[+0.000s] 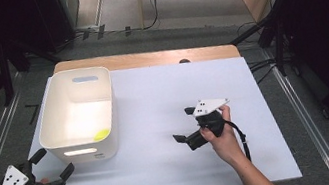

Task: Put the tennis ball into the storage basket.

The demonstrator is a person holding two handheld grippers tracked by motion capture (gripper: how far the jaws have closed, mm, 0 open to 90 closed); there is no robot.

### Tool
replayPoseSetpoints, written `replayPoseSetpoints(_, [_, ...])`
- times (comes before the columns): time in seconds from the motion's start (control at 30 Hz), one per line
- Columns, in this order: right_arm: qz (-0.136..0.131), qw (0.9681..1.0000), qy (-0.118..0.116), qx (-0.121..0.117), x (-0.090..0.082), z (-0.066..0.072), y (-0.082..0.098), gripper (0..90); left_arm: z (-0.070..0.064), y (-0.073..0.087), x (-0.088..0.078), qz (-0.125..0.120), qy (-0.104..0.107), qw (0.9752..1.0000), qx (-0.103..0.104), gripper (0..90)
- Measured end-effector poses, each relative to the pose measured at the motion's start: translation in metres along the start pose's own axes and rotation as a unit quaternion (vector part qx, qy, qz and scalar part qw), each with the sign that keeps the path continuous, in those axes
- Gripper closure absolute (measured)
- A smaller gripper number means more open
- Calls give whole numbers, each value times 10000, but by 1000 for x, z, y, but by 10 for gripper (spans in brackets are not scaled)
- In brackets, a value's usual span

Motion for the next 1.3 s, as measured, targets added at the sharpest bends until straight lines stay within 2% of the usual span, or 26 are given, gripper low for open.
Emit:
replayPoseSetpoints(0.93, [-201,9984,402,340,-29,-28,41,0,0,0,0,18,4,10000,27,0])
replayPoseSetpoints(1.3, [-266,9961,615,569,-45,-43,58,0,0,0,1,18,8,10000,25,0])
Point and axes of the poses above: each handheld gripper's, and its own axes: x roughly forward along the jaws, y roughly out of its underside, z roughly to its left, the point moved 10 cm from there along x, roughly forward along the jaws, and after that the axes turned 13 degrees about y, right-handed, at the moved point
